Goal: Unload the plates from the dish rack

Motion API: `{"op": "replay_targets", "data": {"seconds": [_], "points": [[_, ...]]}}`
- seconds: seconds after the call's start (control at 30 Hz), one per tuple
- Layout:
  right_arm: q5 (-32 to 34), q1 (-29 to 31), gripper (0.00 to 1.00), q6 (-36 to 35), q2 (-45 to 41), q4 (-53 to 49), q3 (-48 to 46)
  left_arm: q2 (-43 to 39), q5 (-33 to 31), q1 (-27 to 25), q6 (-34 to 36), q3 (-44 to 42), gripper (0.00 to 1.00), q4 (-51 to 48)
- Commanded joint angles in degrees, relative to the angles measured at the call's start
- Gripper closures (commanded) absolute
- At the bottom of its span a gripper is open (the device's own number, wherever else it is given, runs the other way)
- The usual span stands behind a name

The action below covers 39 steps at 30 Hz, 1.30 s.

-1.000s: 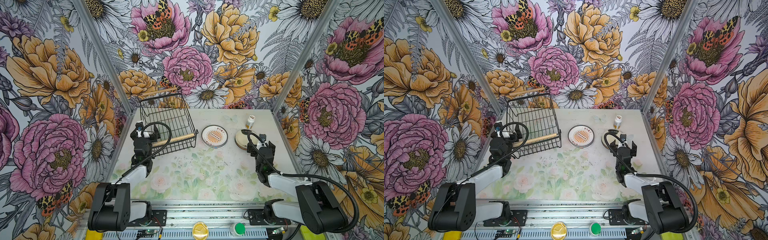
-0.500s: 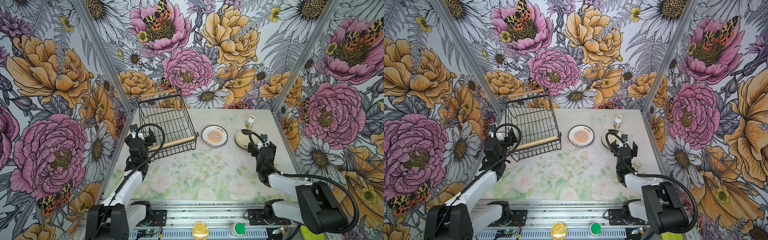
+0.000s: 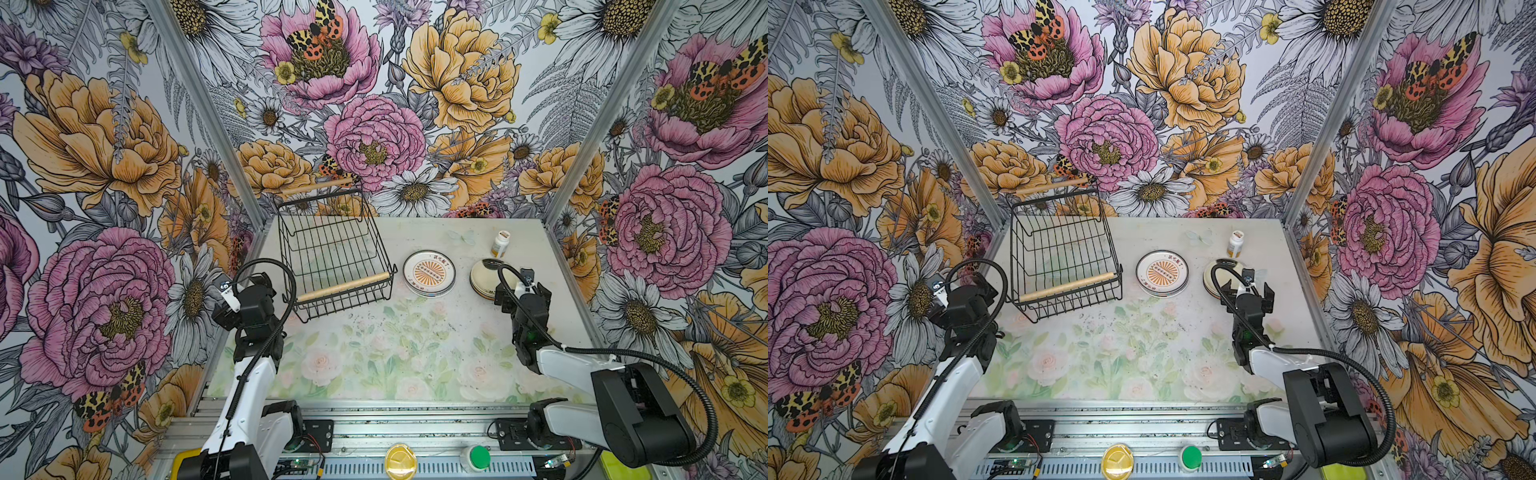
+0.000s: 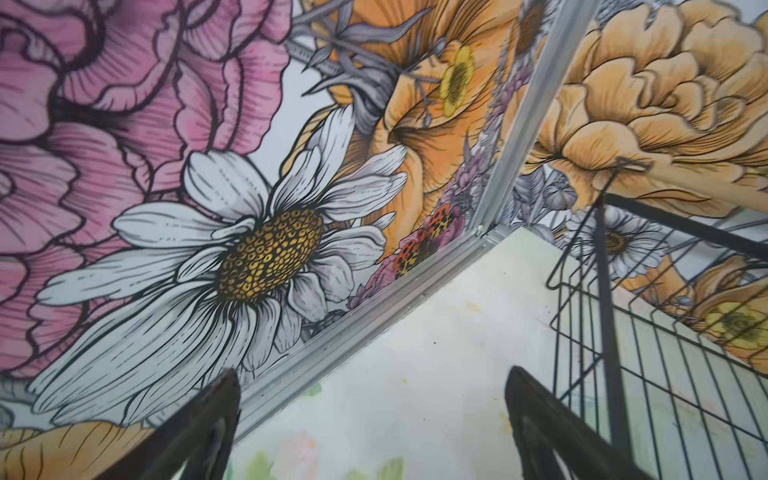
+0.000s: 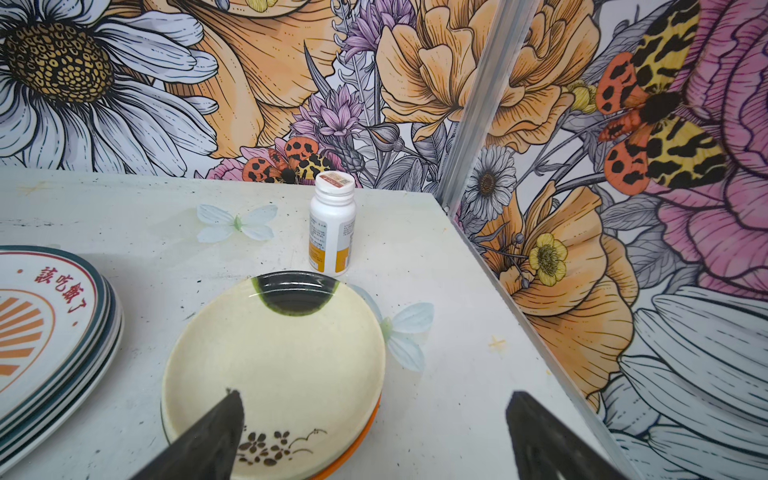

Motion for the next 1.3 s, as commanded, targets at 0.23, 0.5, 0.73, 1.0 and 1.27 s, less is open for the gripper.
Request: {"op": "replay_targets", "data": {"seconds": [0.23,0.5,0.73,1.0,1.27], "points": [[-0.1,-0.4,0.01,0.7,-0.1,1.3,1.1,7.0,3.7,-1.3,-3.2,0.3,0.01,-1.9],[-1.3,-0.4,0.01,0.7,1.9,2.3,2.1,9.9,8.6,-4.3,-0.2,-2.2,0.01,6.2],[-1.5,-0.5,0.01,0.1,3.1,2.6,3.0,13.4,11.8,-6.3,1.1,-3.3,0.01,12.7],[-2.5,-1.0,0.01,0.2,5.2,3.2,3.1,15.5,17.4,-7.0,2.8,-8.2,0.01,27.0],[-2.0,-1.9,0.01,-0.8,6.1,3.7,3.6,19.5,22.4,-7.5,6.1,-11.8,0.01,41.2]]}}
